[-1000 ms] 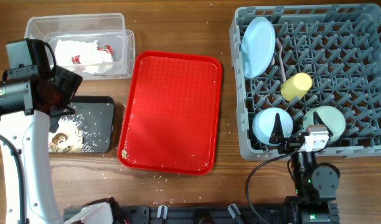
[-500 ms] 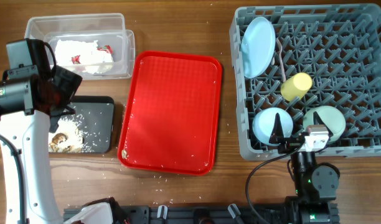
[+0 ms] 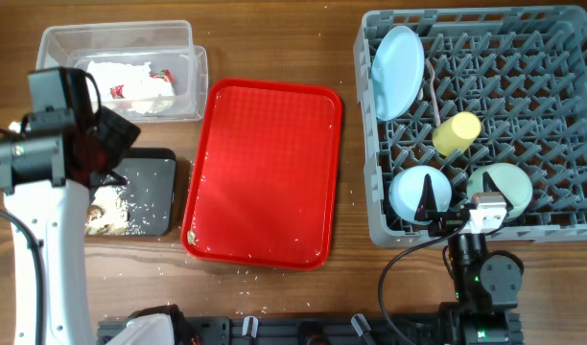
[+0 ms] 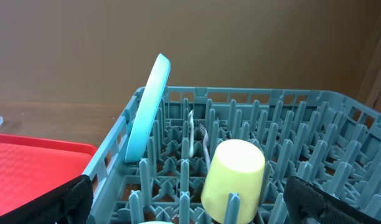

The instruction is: Sort waste into correct bins and load items into the dishwasher rack

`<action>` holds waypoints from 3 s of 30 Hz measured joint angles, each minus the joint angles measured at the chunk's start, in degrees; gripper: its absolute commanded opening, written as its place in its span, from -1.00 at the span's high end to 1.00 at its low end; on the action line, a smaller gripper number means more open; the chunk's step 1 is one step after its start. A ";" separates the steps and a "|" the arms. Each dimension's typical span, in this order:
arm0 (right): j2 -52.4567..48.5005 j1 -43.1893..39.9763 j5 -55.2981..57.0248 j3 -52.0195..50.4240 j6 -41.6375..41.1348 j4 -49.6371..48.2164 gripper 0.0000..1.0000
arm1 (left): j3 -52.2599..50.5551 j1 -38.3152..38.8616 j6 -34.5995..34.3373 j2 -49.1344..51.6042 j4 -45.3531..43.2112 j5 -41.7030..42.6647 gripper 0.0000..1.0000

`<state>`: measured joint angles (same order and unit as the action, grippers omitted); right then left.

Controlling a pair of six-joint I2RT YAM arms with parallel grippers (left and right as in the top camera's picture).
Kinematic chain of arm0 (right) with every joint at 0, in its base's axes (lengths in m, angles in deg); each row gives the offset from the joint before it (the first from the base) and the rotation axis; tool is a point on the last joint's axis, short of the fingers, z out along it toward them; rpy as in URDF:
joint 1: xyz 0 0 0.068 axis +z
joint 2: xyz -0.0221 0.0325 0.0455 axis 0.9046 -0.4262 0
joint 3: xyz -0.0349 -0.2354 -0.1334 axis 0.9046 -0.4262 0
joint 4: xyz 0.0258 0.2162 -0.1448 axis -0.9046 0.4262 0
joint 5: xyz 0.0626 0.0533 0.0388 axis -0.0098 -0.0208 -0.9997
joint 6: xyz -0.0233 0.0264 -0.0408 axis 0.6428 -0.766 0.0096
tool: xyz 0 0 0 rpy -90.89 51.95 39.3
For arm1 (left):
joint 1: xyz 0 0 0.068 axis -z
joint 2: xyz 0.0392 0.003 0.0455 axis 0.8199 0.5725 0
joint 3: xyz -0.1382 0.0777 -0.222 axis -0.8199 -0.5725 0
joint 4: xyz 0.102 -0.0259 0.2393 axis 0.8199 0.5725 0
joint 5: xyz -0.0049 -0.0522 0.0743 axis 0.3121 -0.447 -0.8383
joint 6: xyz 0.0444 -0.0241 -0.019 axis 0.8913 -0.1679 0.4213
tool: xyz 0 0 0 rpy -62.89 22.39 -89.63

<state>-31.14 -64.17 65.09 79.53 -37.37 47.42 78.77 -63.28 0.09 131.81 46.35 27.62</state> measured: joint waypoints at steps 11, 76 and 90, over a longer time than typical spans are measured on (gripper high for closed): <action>0.00 -0.02 0.00 0.00 0.00 -0.04 -1.00 | -29.42 3.63 10.80 -25.05 -30.27 6.67 -0.99; 0.04 -0.02 0.00 0.00 0.00 -0.02 -1.00 | -72.48 6.67 18.67 -73.48 -71.95 14.73 -1.00; 0.04 -0.02 0.00 0.00 0.00 0.00 -0.99 | -78.53 6.67 18.64 -73.79 -77.24 14.71 -1.00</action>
<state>-31.10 -64.19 65.09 79.53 -37.37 47.42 0.24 -56.62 18.73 58.02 -30.89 42.33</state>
